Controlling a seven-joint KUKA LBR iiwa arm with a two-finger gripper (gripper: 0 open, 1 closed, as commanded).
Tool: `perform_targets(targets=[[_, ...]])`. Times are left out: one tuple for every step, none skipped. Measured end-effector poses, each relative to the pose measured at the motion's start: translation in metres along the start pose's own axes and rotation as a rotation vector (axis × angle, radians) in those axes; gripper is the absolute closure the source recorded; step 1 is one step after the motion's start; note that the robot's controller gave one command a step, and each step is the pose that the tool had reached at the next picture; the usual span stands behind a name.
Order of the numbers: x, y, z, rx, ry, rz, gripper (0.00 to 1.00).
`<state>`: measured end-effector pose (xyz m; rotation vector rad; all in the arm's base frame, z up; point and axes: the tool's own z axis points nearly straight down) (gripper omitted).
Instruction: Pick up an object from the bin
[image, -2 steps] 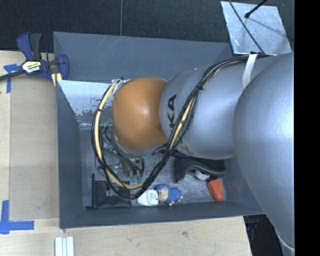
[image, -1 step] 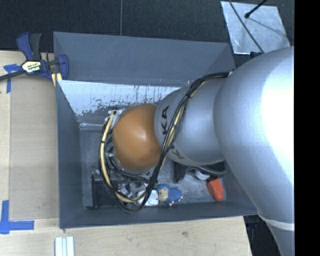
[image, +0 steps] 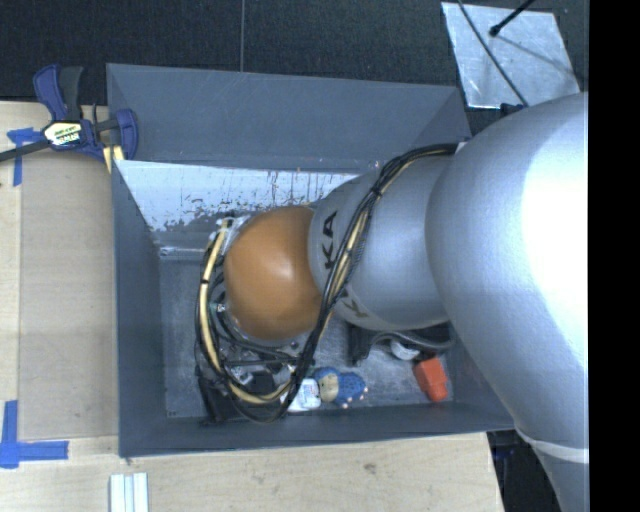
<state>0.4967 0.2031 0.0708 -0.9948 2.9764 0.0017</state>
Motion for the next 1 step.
perform_targets(targets=[[0.0069, -0.0076, -0.1493, 0.004, -0.008, -0.098, 1.0]])
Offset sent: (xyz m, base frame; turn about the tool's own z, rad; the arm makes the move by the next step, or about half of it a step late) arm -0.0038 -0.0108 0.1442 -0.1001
